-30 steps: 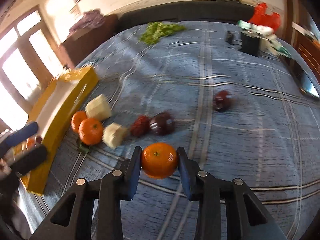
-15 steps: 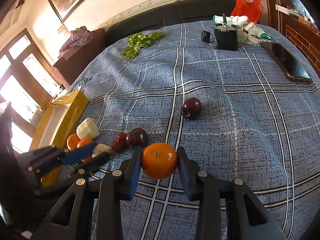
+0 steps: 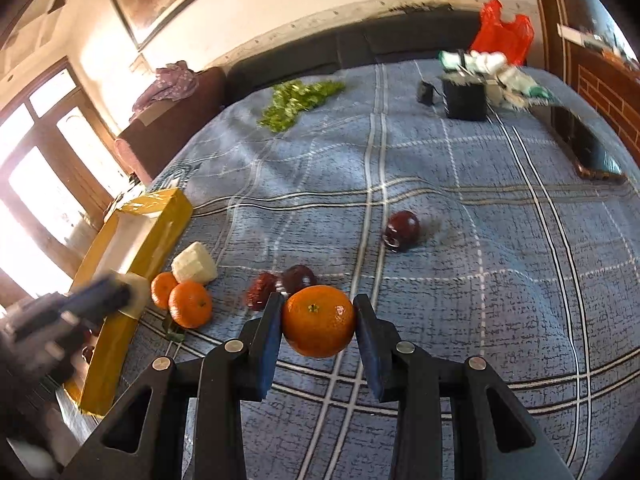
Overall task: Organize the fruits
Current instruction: 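Lower the white cube and tangerine into the tray and open both tools, then grasp a white cube with the left tool while the right tool grasps a tangerine, then carry the white cube and tangerine over the tray and open both tools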
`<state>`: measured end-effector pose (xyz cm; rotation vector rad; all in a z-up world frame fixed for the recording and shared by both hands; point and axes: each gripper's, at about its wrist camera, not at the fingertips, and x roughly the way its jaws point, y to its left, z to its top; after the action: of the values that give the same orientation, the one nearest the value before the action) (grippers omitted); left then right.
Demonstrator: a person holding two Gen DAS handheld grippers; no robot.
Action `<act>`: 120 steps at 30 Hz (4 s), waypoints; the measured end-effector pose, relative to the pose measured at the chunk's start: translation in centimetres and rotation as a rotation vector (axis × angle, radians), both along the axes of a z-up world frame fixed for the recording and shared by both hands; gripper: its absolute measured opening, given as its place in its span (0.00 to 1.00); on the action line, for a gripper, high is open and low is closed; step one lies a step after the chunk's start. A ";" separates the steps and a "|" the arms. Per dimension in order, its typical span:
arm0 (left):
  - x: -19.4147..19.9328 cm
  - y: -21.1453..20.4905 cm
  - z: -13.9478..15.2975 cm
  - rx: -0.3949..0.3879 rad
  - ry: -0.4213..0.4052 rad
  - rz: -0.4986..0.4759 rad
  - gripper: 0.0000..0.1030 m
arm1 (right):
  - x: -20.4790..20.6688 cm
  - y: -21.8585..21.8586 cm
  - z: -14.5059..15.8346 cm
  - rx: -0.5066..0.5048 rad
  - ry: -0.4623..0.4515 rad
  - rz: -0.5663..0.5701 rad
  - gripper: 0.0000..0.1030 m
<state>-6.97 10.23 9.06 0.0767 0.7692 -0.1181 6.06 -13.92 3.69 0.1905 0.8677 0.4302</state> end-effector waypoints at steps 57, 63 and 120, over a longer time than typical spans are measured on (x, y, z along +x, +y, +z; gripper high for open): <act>-3.8 1.6 7.7 -0.294 -0.003 0.155 0.74 | -2.5 -8.0 5.9 0.137 -0.015 -0.055 0.54; -5.9 4.6 6.1 -0.286 0.035 0.183 0.75 | -4.4 -3.5 5.3 0.123 -0.001 0.028 0.54; 3.9 3.2 -0.5 -0.096 0.107 0.067 0.41 | 0.5 4.4 -0.4 -0.029 -0.015 0.065 0.40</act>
<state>-3.12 13.47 8.61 -0.0468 0.8711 -0.0959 6.58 -9.51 3.26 0.1327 0.8670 0.4794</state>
